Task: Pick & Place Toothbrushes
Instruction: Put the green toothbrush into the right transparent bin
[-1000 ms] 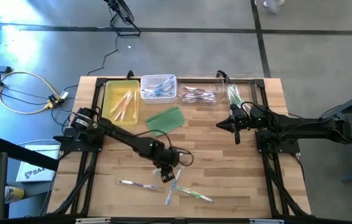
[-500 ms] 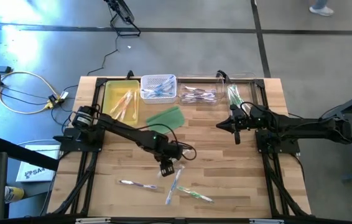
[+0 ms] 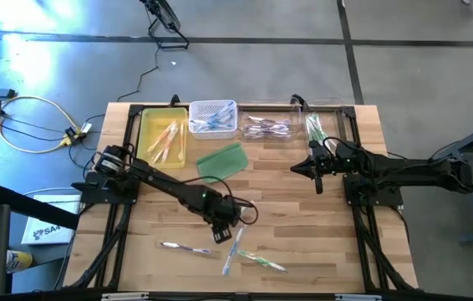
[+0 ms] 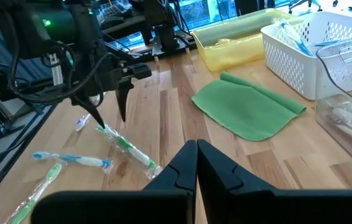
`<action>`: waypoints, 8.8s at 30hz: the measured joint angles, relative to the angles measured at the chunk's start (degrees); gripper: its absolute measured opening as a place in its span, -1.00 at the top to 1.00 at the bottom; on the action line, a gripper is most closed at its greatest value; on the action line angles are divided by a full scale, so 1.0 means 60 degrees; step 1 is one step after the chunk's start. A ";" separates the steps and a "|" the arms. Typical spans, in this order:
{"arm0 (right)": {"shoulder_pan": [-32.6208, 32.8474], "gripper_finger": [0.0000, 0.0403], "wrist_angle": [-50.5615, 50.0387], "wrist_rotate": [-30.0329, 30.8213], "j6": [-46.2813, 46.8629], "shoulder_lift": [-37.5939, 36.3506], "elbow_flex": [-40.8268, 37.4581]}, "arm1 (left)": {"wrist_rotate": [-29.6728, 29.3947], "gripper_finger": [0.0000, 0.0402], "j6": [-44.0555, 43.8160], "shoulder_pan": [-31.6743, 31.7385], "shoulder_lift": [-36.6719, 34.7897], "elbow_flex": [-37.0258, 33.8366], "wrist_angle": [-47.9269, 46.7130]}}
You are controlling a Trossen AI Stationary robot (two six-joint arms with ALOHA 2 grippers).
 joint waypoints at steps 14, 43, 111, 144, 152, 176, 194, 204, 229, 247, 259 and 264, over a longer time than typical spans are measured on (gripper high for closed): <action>-0.0003 0.99 0.0032 0.0004 0.0059 -0.0004 0.0000 | 0.0046 0.11 -0.0144 -0.0112 0.0681 -0.0002 0.0849; 0.0000 0.99 -0.0033 0.0004 0.0103 -0.0004 0.0004 | 0.0035 0.21 0.0111 -0.0104 0.0980 0.0005 0.0972; -0.0003 0.99 0.0062 -0.0179 -0.0261 0.0000 0.0004 | -0.2951 0.93 0.3098 0.1039 -0.0173 -0.0018 0.0954; 0.0000 0.99 0.0533 -0.0748 0.0019 -0.1443 0.0004 | 0.0093 0.93 0.8395 0.4333 -0.0696 0.0000 0.5337; -0.0003 0.99 0.0398 -0.0707 0.0318 -0.1475 0.0004 | 0.0118 0.93 0.8694 0.4402 -0.0696 0.0000 0.5991; 0.0022 0.98 0.1029 -0.1214 0.0780 -0.1745 0.0004 | 0.0000 0.93 0.9261 0.4405 -0.0696 0.0007 0.7405; 0.0018 0.65 0.1759 0.2219 -0.0212 -0.1351 0.0004 | -0.0231 0.93 0.9364 0.4402 -0.0699 0.0007 0.8262; 0.0018 0.00 0.3162 0.2212 -0.0574 0.0318 0.0000 | -0.0242 0.93 0.9116 0.4402 -0.0696 0.0007 0.8261; 0.0007 0.90 0.6612 0.1771 -0.0476 0.2481 0.0000 | -0.0208 0.93 0.9116 0.4391 -0.0698 0.0007 0.8134; 0.0015 0.91 0.6453 0.1768 -0.0337 0.2470 0.0000 | -0.0171 0.74 0.9492 0.4395 -0.0696 0.0007 0.8113; 0.0022 0.91 0.6069 0.1934 -0.0135 0.2470 0.0000 | 0.0459 0.08 1.0883 0.4499 -0.0890 -0.0004 0.8235; 0.0022 0.91 0.6069 0.2032 -0.0166 0.2463 0.0000 | 0.0950 0.02 1.1124 0.4756 -0.1458 0.0000 0.8212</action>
